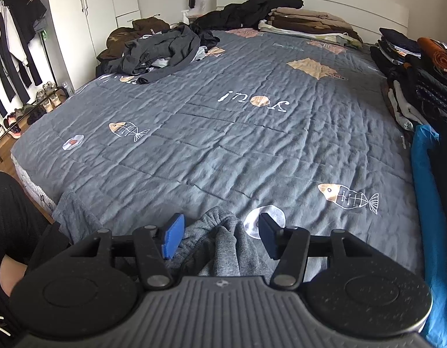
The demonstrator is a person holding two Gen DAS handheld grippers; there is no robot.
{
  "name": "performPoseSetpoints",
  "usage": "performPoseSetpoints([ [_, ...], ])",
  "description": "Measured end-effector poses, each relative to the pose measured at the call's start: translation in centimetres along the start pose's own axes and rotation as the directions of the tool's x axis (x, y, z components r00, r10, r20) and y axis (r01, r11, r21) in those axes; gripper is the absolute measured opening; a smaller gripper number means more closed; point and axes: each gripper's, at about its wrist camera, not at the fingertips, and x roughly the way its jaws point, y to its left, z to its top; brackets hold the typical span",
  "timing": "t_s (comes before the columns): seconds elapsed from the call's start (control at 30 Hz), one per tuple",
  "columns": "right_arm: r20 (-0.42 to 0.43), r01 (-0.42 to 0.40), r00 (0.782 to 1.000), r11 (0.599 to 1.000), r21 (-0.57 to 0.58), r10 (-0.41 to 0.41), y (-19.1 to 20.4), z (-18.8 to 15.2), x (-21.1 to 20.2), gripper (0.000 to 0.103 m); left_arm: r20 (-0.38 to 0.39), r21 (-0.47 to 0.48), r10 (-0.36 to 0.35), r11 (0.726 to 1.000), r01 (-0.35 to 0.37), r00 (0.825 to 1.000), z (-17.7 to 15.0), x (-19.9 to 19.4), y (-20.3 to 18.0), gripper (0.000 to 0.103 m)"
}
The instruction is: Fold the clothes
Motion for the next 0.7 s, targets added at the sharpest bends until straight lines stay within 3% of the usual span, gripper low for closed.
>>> performPoseSetpoints([
  [0.2, 0.018, 0.001, 1.0, 1.0, 0.002, -0.001, 0.0, 0.1, -0.7, 0.056, 0.079, 0.03, 0.006, 1.0, -0.008, 0.997, 1.3, -4.6, 1.2, 0.014],
  [0.43, 0.041, -0.006, 0.999, 1.0, -0.005, 0.006, 0.4, 0.8, -1.2, 0.057, 0.162, 0.138, 0.075, 0.986, -0.097, 0.984, 5.8, -9.5, 0.4, 0.013],
  [0.57, 0.069, -0.018, 0.997, 1.0, 0.0, 0.018, 0.7, 1.5, -1.4, 0.057, 0.221, 0.167, 0.108, 0.975, -0.146, 0.969, 9.5, -11.2, -0.7, 0.012],
  [0.7, 0.104, -0.031, 0.994, 0.999, 0.019, 0.029, 0.6, 2.3, -1.5, 0.057, 0.302, 0.139, 0.126, 0.975, -0.174, 0.945, 12.8, -13.1, -0.8, 0.011],
])
